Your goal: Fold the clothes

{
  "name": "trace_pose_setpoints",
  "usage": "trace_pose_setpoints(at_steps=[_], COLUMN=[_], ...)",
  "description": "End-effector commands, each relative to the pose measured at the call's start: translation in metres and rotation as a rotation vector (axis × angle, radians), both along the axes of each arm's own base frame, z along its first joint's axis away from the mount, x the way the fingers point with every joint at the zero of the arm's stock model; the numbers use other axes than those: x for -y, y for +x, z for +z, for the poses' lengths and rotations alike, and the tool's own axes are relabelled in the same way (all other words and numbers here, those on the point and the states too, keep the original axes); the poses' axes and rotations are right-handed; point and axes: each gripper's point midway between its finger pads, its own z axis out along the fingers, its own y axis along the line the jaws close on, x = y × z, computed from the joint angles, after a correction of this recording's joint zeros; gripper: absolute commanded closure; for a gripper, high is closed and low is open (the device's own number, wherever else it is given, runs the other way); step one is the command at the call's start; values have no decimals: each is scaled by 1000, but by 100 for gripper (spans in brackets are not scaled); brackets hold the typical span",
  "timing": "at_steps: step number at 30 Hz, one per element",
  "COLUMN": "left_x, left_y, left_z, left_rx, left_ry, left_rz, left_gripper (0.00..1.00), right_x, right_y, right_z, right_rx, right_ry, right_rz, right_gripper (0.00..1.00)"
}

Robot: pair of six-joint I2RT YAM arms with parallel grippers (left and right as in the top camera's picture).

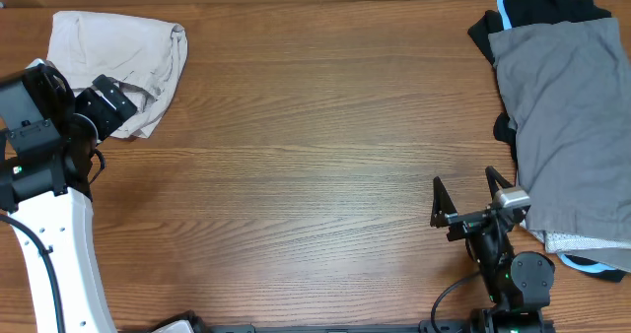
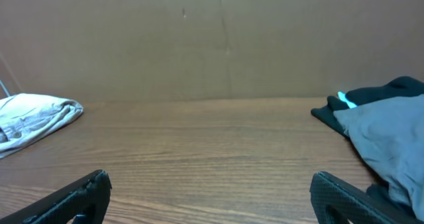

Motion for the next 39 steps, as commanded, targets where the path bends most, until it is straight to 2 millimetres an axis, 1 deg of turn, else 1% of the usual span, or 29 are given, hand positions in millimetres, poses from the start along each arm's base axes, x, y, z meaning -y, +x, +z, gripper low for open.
trace_pose_setpoints(at_steps=[1, 4, 8, 39], left_x=[1, 1, 1, 1], left_y=[1, 1, 1, 1], left_z=[-1, -1, -1, -1], left_rx=[-6, -6, -6, -6], left_ry=[13, 13, 13, 13], left_rz=[-19, -19, -19, -19], left_gripper=[0, 0, 0, 0], right_x=[5, 7, 7, 8], right_y=[-1, -2, -6, -7], right_z=[2, 1, -7, -6], right_rx=[23, 20, -8, -4], right_ry=[1, 0, -1, 0], right_rz=[-26, -40, -40, -44], right_gripper=[0, 0, 0, 0])
